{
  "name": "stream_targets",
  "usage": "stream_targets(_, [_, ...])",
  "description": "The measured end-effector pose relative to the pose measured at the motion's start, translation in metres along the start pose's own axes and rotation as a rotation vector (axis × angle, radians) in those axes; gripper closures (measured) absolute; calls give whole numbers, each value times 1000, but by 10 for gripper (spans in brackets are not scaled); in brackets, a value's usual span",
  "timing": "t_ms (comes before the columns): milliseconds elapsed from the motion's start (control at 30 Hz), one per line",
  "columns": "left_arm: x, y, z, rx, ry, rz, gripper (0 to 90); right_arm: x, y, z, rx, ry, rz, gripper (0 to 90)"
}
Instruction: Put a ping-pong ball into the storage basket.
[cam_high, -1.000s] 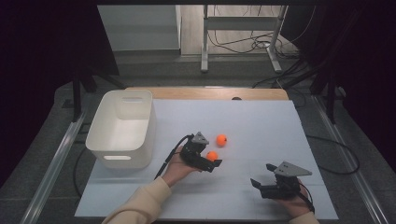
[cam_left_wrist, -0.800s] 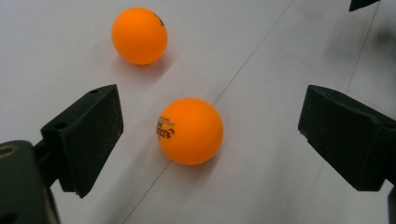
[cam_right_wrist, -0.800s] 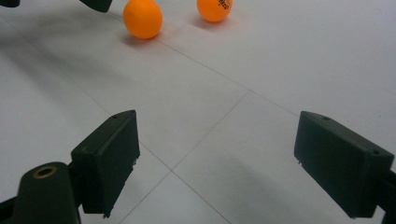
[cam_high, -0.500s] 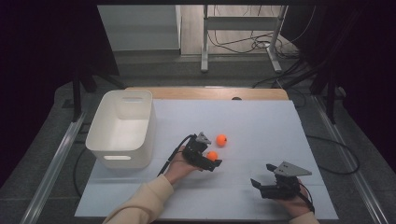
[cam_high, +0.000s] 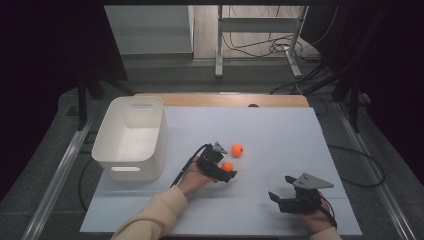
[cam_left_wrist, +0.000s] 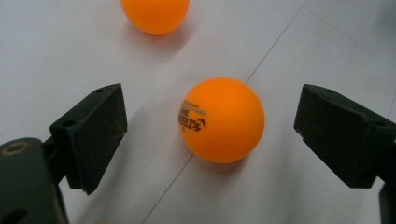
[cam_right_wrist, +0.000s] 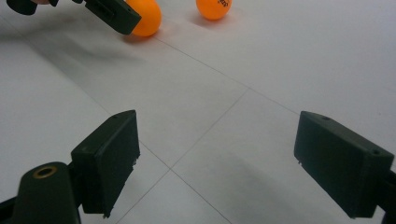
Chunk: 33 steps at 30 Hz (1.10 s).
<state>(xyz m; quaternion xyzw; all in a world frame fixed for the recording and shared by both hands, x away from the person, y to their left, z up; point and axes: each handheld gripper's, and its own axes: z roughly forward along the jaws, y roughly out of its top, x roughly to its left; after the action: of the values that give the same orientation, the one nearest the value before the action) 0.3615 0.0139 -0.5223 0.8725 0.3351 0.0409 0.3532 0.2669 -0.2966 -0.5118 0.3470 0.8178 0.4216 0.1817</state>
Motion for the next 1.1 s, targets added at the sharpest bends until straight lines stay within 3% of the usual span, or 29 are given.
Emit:
stream_targets(200, [2, -1, 2, 17, -6, -3, 147, 0, 0, 0, 0, -2, -2, 150])
stream_targets(600, [2, -1, 2, 20, -16, 10, 340, 0, 0, 0, 4, -5, -5, 150])
stream_targets(767, [1, -1, 0, 3, -9, 24, 490, 0, 0, 0, 4, -5, -6, 150])
stream_targets(1100, [2, -1, -6, -5, -6, 24, 504, 0, 0, 0, 5, -6, -8, 150])
